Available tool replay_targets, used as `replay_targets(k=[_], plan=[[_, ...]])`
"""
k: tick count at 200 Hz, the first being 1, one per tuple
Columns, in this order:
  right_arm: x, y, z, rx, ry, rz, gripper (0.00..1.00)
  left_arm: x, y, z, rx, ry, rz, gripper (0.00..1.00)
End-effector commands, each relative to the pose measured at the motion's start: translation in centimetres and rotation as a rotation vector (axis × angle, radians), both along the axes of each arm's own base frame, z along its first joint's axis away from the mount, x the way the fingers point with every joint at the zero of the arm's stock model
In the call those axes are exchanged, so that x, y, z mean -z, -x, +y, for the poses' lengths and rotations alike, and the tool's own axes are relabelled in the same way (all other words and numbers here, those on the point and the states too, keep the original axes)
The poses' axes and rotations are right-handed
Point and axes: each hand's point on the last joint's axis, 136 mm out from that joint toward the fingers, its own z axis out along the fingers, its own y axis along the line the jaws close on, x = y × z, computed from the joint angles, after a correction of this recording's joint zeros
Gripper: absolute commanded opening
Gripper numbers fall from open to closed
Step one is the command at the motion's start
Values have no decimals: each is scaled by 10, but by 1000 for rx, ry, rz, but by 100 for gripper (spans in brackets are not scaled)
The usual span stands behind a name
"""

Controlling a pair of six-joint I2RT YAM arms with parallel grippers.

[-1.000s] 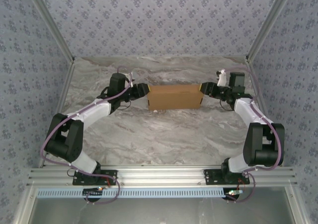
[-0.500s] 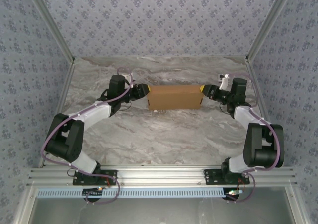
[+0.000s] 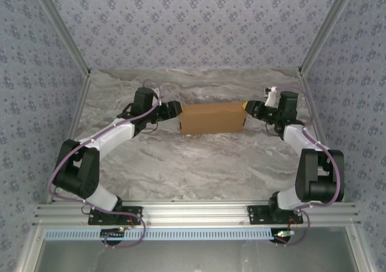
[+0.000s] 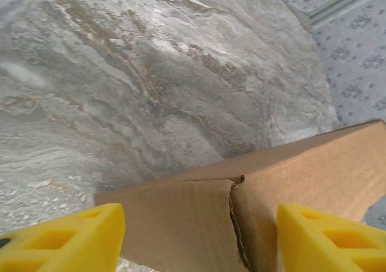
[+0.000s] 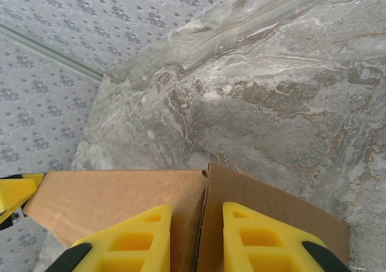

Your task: Fold the paper box

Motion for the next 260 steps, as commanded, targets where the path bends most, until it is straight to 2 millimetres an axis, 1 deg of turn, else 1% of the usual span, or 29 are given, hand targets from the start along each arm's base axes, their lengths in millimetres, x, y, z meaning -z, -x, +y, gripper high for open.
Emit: replay_targets(k=[1,21,38,52,67,74,87,100,130,149,193,208,226,239,255,260], plan=[[54,20,-1,4,86,210,22,-20,-2,23,-49,-139,-70,69],[50,17,2,-11,100,198,22,-44,-7,29,-52,-176,-189,71],[47,15,2,-15,110,191,22,-64,-9,24,-1,-200,-300,73],[46,14,2,-16,112,190,22,-78,-5,9,99,-213,-393,75],[45,13,3,-20,110,188,22,-85,7,-12,239,-243,-460,80],[44,12,4,-23,110,185,22,-84,12,-21,302,-268,-488,83],[44,11,4,-25,111,183,22,-80,23,-37,427,-313,-527,88],[42,11,6,-28,111,180,22,-73,32,-50,538,-355,-543,89],[43,12,6,-33,113,182,21,-56,43,-68,729,-406,-514,92],[42,12,7,-36,116,178,21,-44,47,-77,821,-449,-487,93],[42,12,7,-38,116,179,21,-16,45,-91,956,-511,-404,95],[42,12,7,-38,116,179,21,-8,38,-93,960,-554,-399,95],[43,12,8,-42,114,183,20,-3,30,-96,963,-573,-396,95],[44,12,8,-42,112,183,20,1,30,-99,981,-568,-381,93],[45,11,8,-43,114,186,20,3,30,-104,1006,-557,-381,88],[45,12,8,-43,113,187,20,7,35,-102,1023,-556,-351,85]])
